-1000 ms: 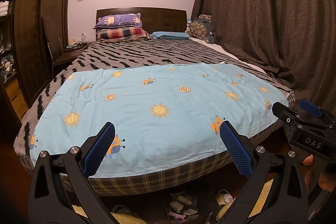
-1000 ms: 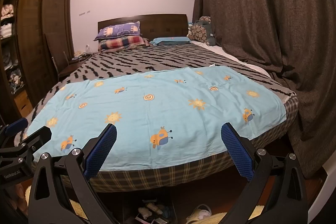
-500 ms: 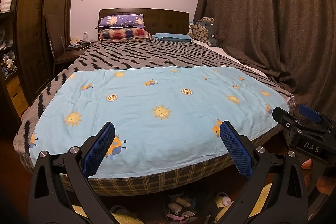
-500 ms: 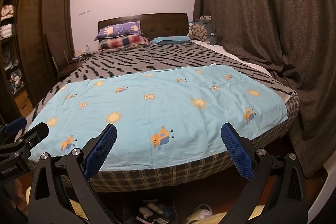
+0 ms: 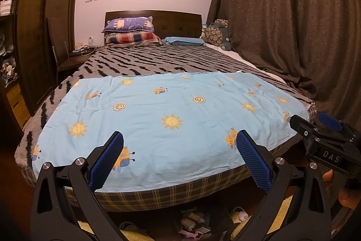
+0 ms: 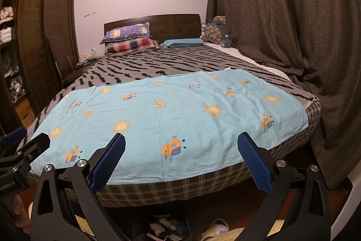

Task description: Collect trash

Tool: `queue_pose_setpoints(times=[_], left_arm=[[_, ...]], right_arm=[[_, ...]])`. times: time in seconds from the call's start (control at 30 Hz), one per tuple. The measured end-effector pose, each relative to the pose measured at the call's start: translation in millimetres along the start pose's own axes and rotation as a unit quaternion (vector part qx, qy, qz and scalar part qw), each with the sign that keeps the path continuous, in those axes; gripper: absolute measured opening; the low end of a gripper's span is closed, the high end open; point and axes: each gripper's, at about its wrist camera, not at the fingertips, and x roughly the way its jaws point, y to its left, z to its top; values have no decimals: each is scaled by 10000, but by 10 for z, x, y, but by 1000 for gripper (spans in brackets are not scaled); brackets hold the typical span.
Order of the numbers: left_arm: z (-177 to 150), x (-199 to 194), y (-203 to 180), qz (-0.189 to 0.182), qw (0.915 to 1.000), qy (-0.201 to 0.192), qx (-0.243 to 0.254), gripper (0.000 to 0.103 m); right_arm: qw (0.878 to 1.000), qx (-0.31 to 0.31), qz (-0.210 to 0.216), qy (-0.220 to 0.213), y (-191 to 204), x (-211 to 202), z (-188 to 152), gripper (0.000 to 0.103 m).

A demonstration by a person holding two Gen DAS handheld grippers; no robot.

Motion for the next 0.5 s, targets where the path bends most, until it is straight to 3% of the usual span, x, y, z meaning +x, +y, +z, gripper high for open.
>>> queue_pose_setpoints(times=[0.5], left_arm=[[42, -17, -8, 14, 10000, -14, -23, 95]], right_arm=[[10000, 33, -19, -6, 6, 5, -9, 100]])
